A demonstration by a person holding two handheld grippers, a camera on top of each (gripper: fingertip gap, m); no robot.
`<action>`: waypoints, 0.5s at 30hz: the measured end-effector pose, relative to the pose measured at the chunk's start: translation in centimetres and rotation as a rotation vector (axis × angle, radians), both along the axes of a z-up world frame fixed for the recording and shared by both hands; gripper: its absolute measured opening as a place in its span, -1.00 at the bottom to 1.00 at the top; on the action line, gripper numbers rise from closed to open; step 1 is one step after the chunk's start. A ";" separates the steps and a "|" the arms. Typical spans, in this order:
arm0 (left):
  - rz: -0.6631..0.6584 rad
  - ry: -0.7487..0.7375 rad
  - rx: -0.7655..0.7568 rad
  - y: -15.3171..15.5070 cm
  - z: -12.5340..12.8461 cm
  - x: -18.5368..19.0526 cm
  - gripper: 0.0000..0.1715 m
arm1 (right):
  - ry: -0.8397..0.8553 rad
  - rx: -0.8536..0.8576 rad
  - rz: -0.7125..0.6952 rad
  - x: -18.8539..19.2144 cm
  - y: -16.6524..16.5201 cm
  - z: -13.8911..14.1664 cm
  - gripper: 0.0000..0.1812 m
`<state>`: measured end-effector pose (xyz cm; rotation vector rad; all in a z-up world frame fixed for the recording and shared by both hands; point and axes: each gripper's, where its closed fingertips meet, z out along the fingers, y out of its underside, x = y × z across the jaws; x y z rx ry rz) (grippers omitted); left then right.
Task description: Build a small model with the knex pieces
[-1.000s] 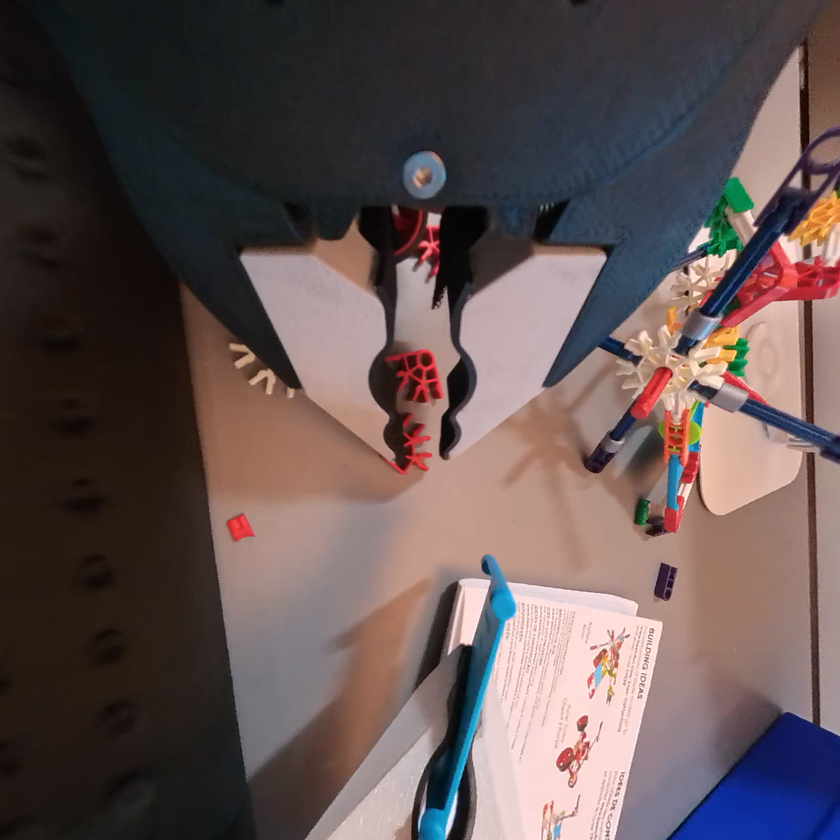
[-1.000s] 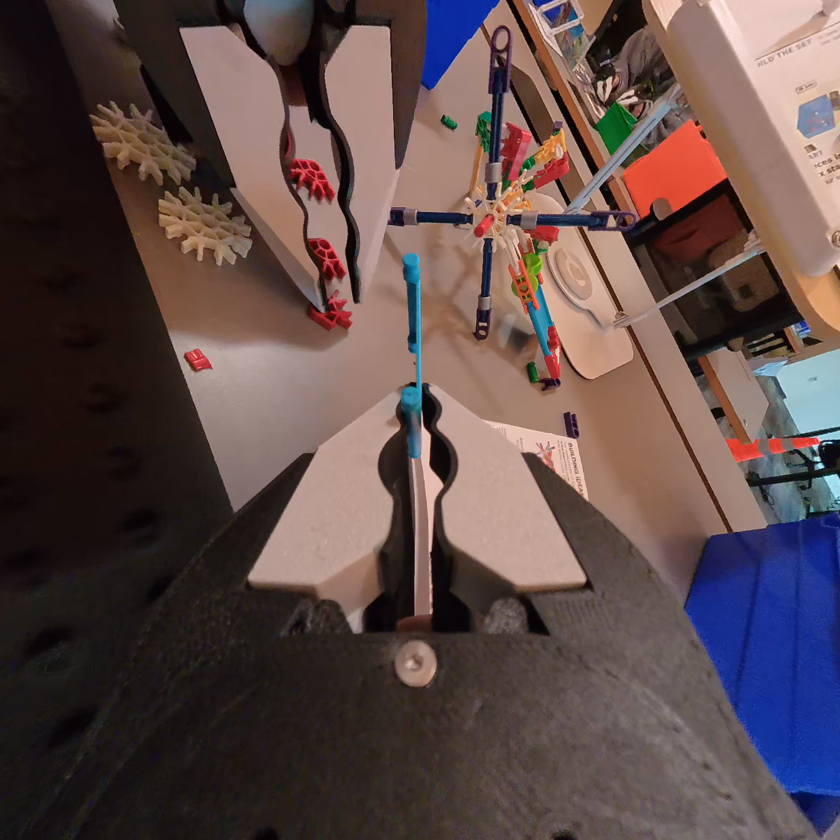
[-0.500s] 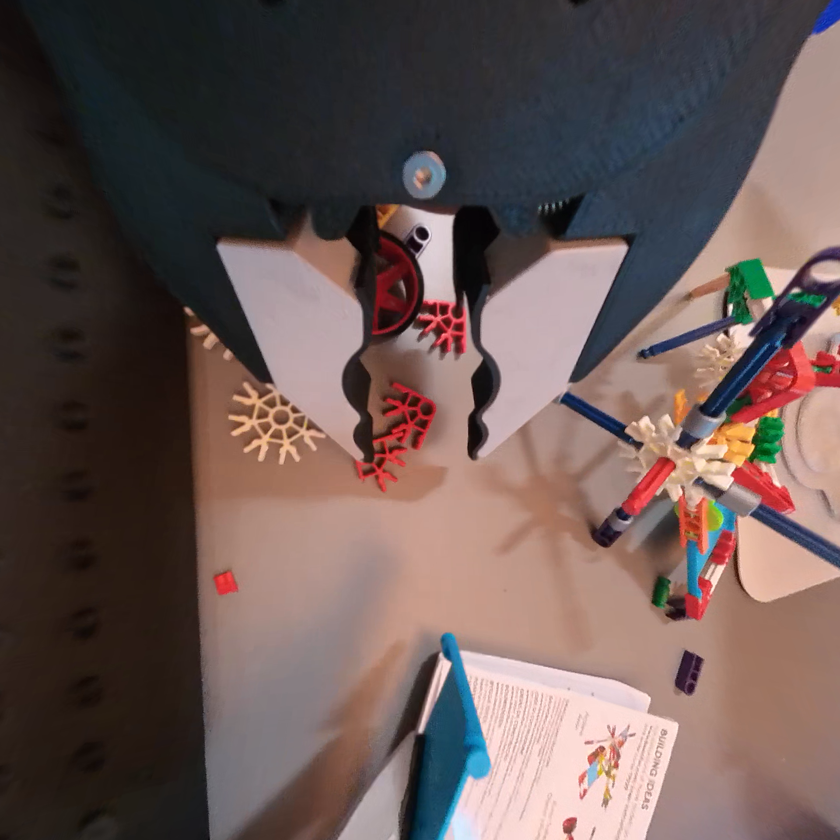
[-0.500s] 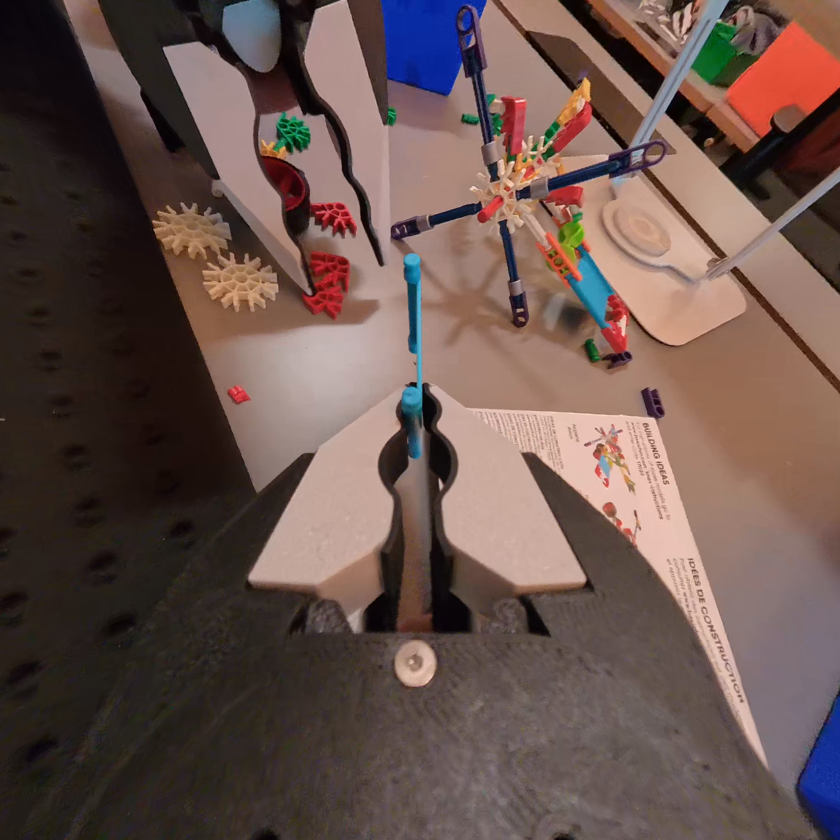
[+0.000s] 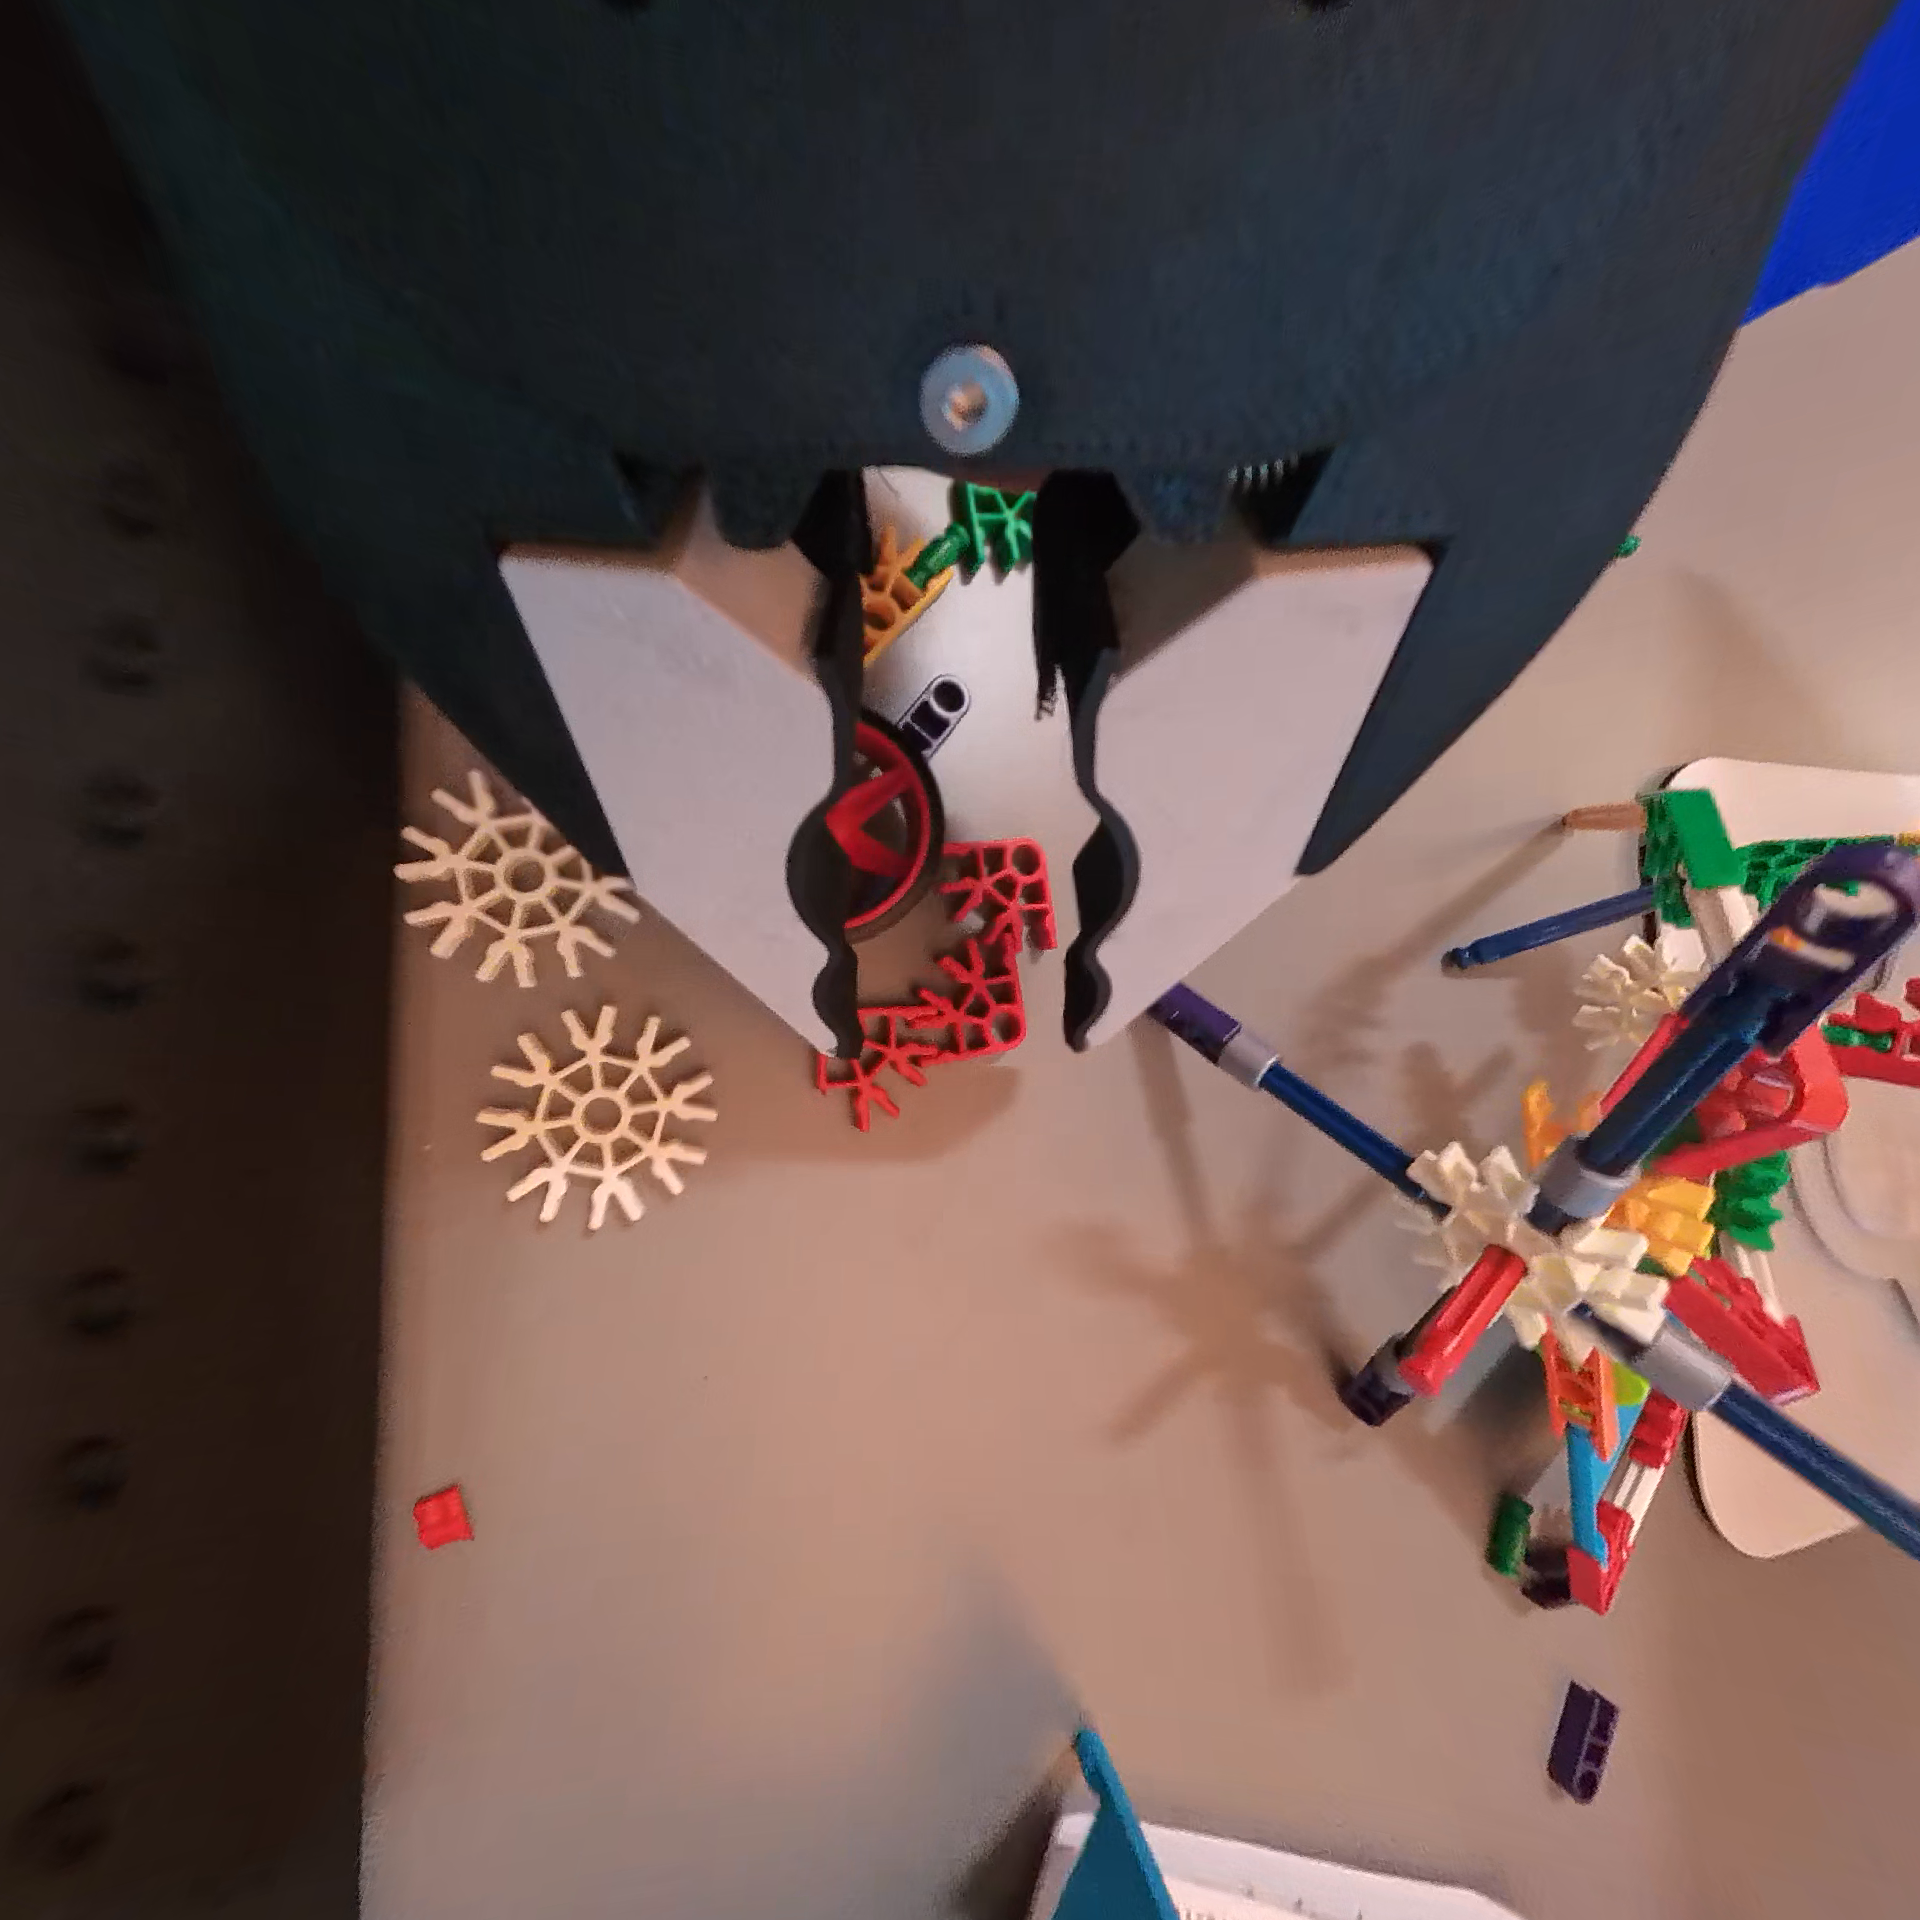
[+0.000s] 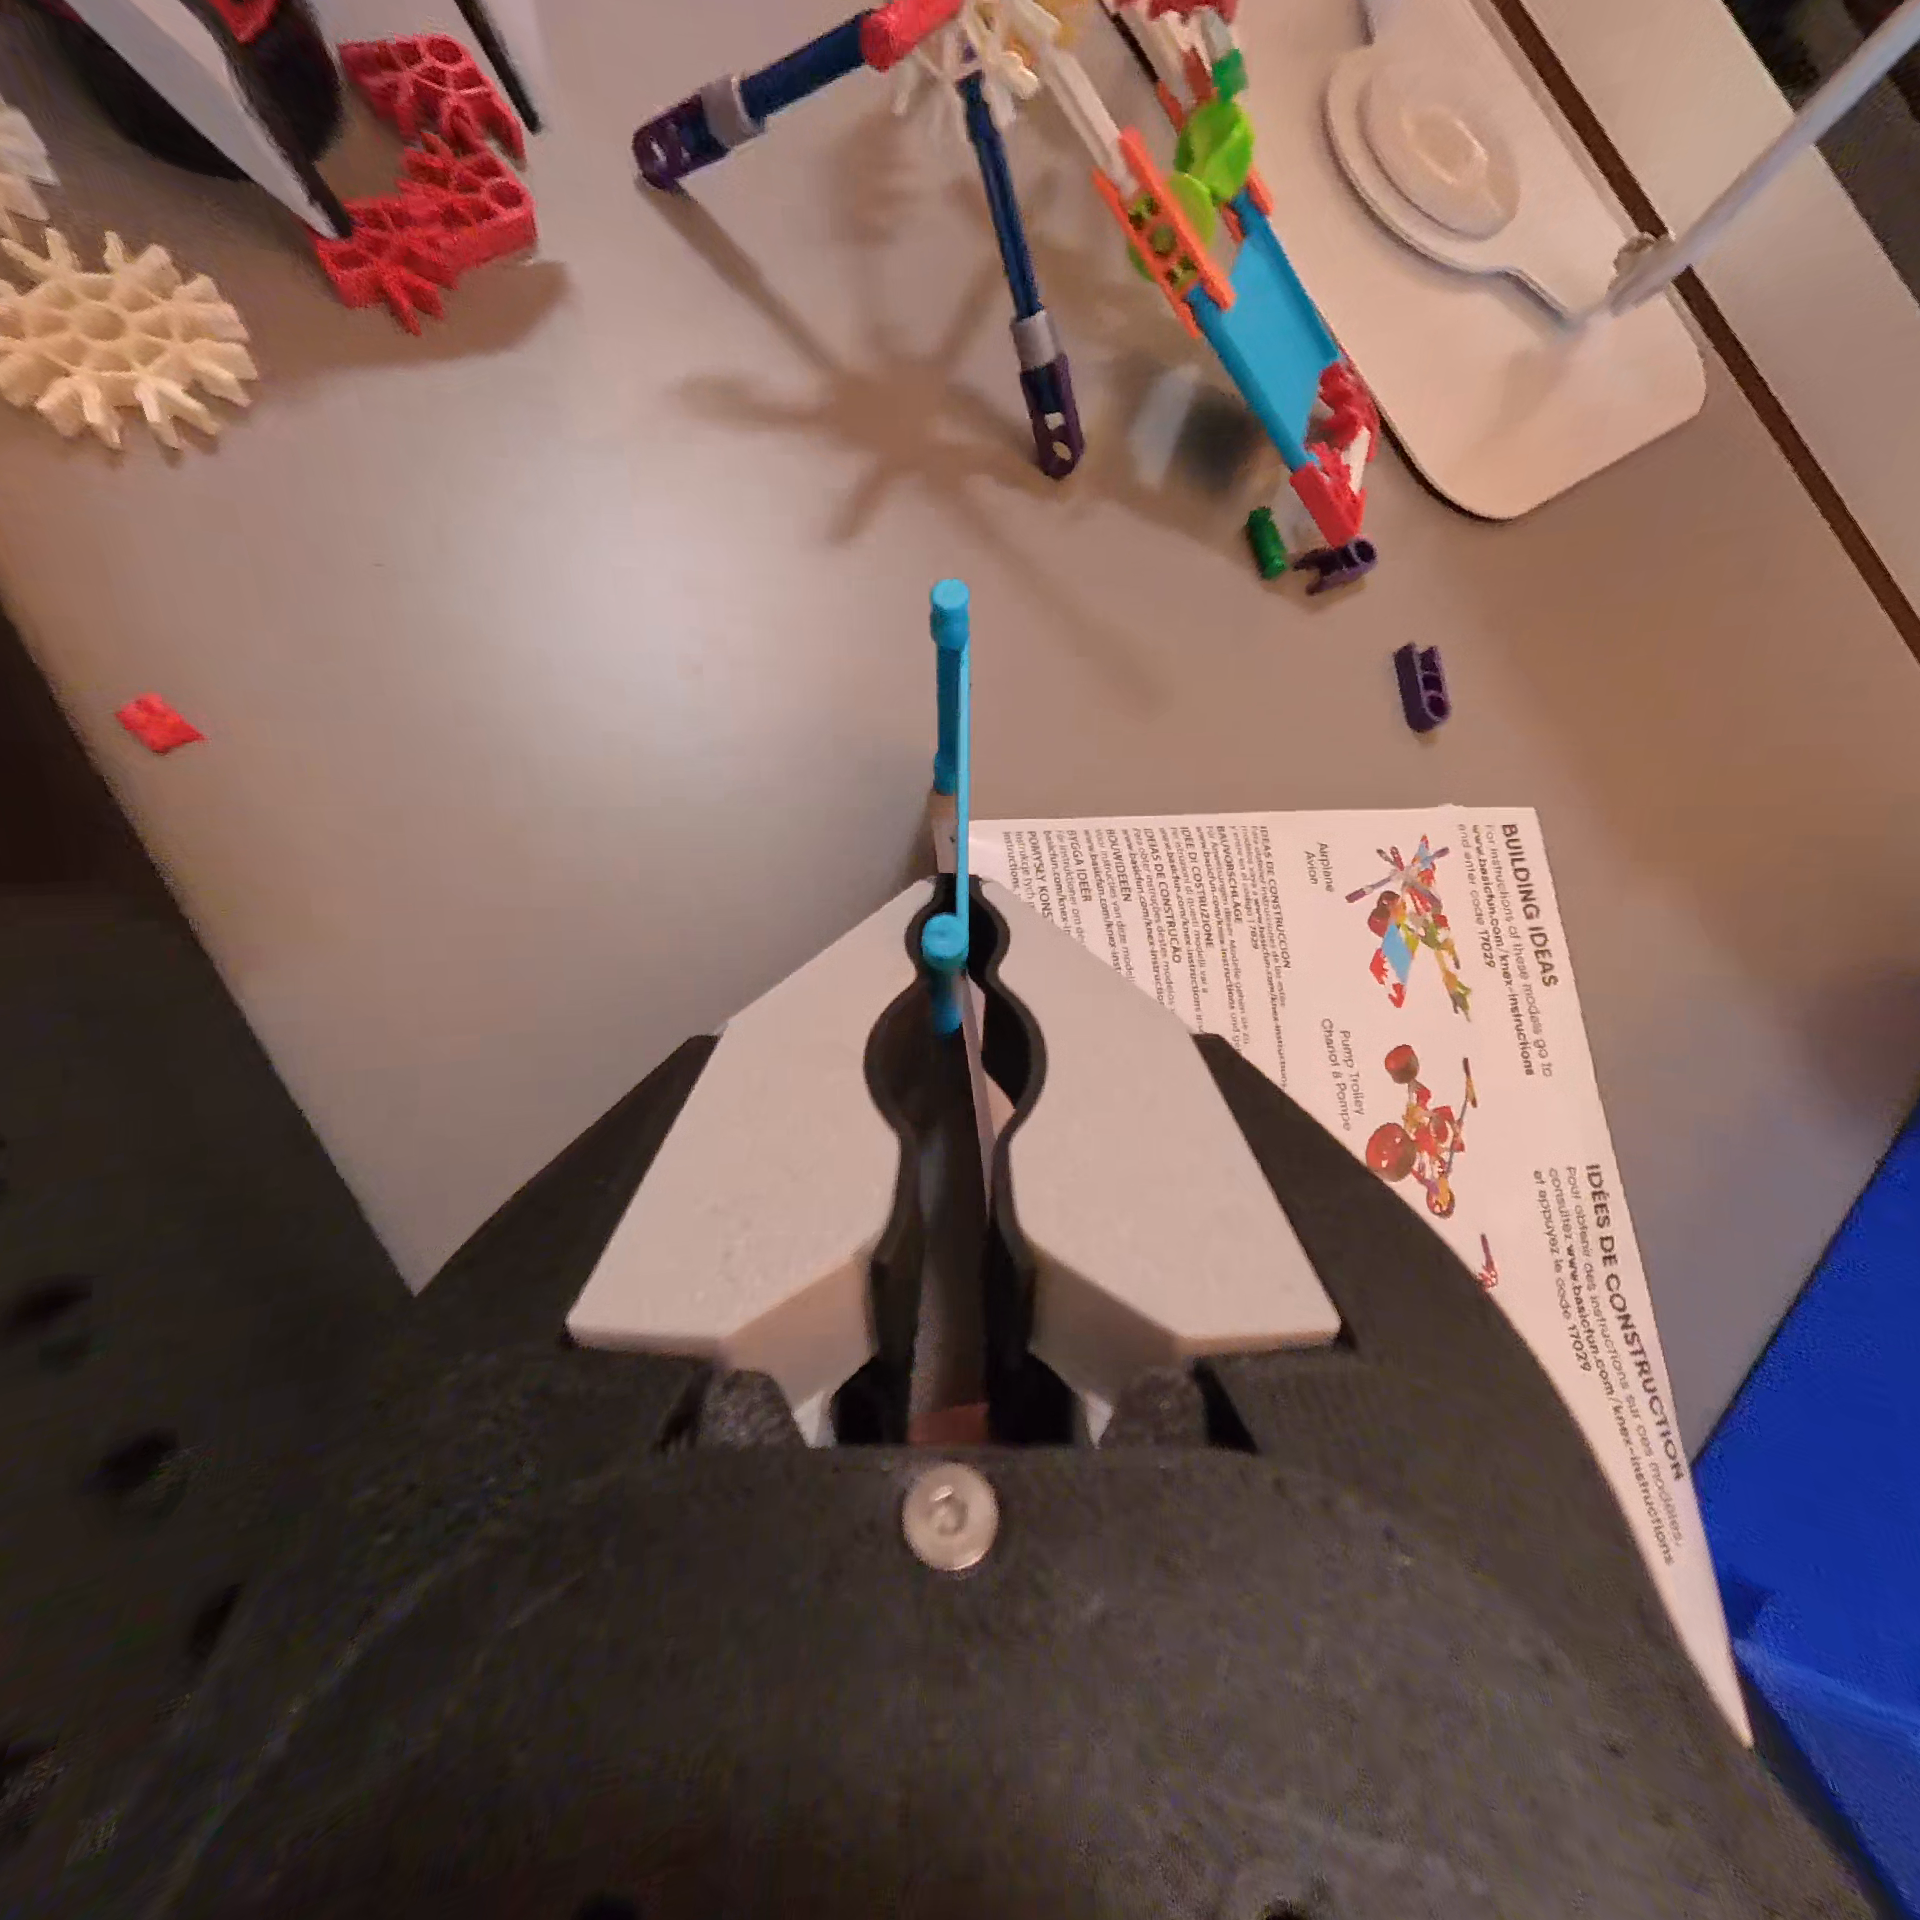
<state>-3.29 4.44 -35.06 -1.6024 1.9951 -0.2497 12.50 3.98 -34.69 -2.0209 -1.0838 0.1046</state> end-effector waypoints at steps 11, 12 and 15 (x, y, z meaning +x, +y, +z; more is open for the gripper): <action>-0.015 -0.092 0.082 0.7 2.3 0.1 -0.54 | -0.496 0.567 0.145 -2.6 0.6 4.7 -1.00; -0.018 -0.096 0.090 0.7 2.4 0.2 -0.54 | -0.624 0.631 0.178 -2.9 0.6 4.5 -1.00; -0.019 -0.088 0.109 0.9 2.5 0.0 -0.54 | -0.731 0.666 0.246 -4.5 0.2 3.0 -1.00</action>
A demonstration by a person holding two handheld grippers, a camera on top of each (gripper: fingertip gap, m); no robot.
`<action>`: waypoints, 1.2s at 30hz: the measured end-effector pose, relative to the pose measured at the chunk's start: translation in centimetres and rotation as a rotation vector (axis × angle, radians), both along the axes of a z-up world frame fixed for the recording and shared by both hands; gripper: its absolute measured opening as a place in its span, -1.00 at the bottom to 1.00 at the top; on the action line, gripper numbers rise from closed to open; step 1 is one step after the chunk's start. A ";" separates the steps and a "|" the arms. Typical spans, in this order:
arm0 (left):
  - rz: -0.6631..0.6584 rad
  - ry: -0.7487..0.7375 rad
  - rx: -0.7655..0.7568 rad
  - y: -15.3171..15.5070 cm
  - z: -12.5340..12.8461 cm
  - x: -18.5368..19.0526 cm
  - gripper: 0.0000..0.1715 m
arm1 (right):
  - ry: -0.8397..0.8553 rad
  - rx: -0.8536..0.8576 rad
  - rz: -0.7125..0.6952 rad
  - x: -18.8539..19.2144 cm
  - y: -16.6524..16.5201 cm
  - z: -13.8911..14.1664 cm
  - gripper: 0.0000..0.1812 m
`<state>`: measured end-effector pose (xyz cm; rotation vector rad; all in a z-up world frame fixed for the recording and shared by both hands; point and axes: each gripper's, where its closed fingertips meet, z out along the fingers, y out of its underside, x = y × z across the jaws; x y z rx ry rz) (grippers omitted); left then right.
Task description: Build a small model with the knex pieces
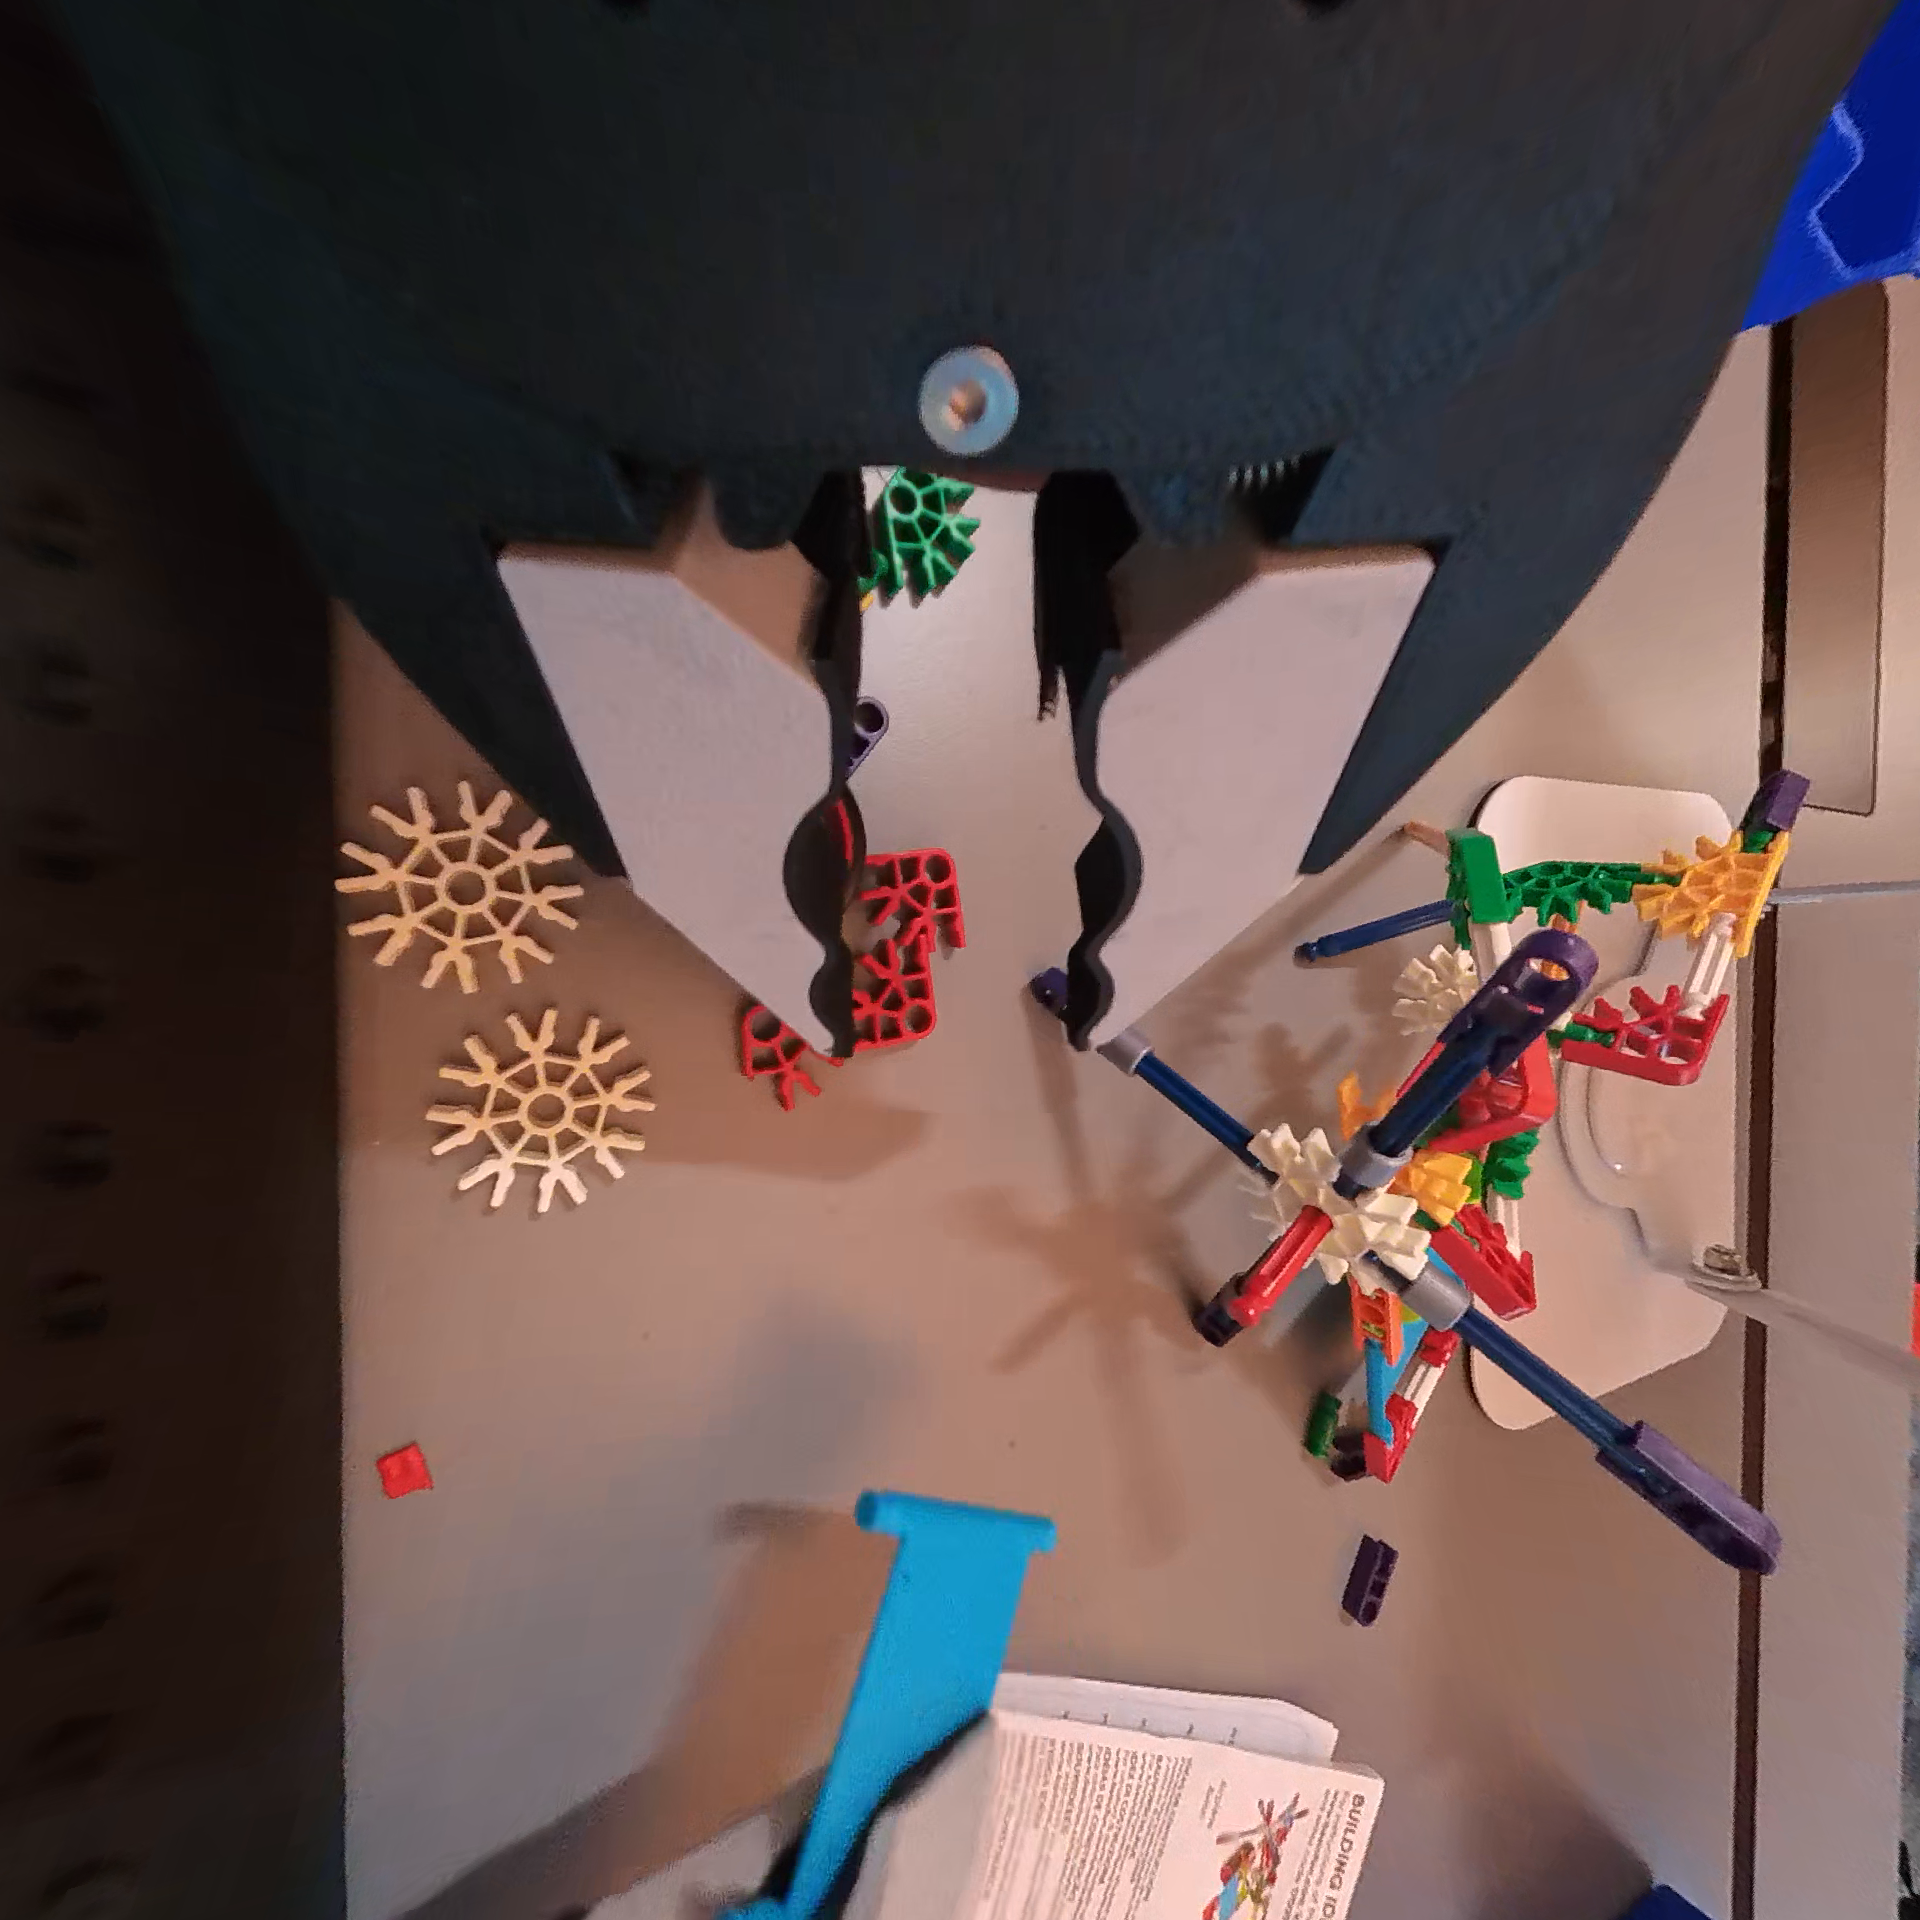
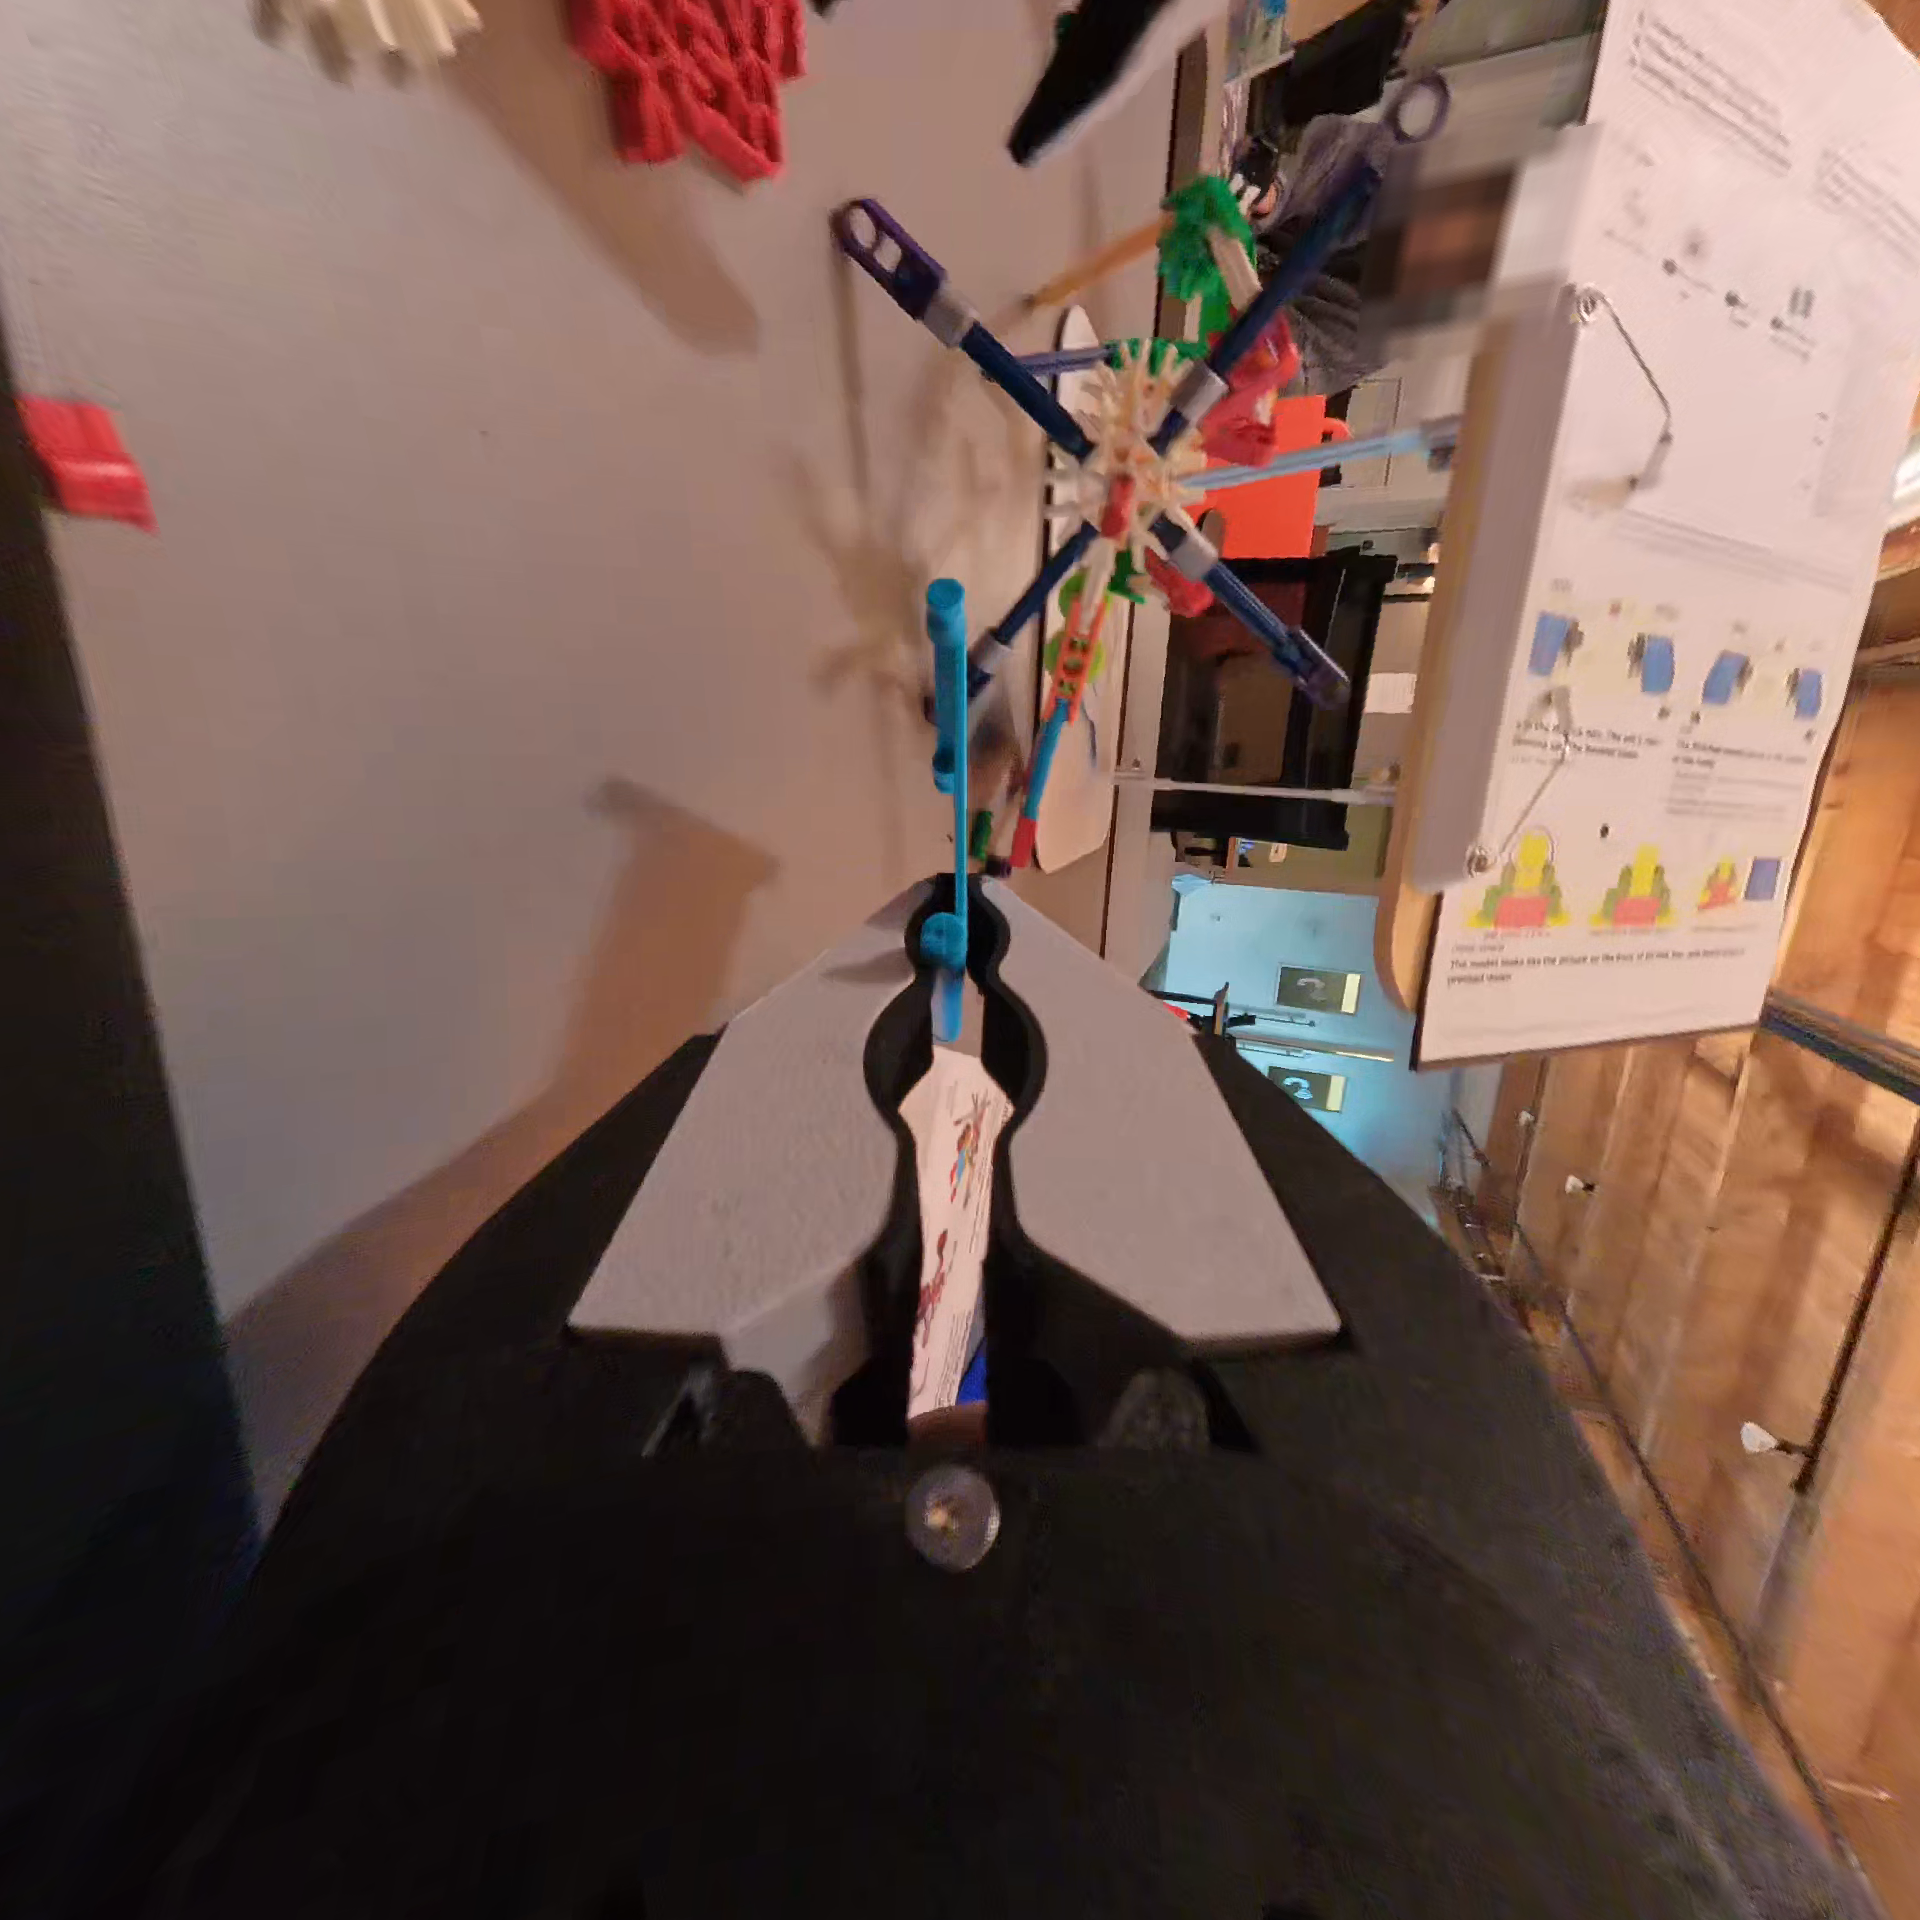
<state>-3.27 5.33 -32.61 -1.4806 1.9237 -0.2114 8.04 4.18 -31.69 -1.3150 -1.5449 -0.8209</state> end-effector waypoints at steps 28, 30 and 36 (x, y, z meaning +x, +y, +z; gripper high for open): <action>-0.053 0.085 -0.074 -0.7 -1.7 -0.4 -0.70 | -0.066 -0.144 -0.016 -3.1 1.0 -2.4 -1.00; -0.034 0.120 -0.070 -0.1 -1.6 -0.7 -0.74 | -0.051 -0.145 -0.017 -3.0 1.1 -2.5 -1.00; -0.017 0.213 -0.161 -0.1 -3.5 -1.2 -0.83 | -0.017 -0.155 -0.018 -2.7 1.2 -2.7 -1.00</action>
